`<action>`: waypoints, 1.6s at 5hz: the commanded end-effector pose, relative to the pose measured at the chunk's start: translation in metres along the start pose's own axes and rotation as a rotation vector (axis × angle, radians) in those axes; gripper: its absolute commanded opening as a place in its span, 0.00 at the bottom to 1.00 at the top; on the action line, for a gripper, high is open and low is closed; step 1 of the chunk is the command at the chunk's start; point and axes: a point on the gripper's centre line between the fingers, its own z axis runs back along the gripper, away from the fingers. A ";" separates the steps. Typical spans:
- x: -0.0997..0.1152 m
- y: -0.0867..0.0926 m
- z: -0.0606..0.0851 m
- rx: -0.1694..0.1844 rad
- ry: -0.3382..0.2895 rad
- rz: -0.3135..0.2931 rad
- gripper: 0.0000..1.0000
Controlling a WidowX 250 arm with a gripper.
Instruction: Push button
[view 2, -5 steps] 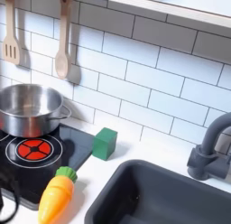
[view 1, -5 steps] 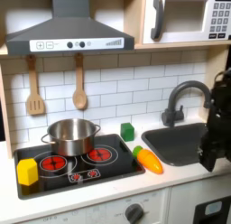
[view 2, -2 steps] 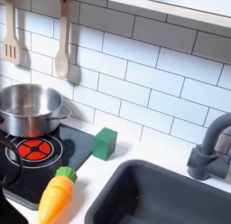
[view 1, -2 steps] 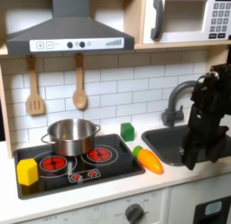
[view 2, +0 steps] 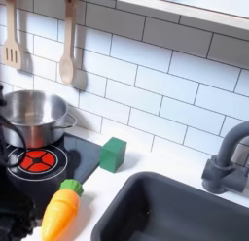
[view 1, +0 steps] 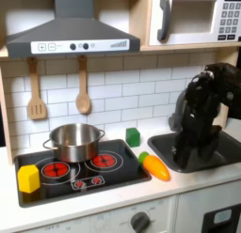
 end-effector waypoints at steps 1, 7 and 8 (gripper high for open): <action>0.027 0.007 0.001 0.005 -0.054 -0.003 1.00; 0.113 0.048 0.022 0.025 -0.292 0.041 0.00; 0.128 0.051 0.033 0.017 -0.339 0.039 0.00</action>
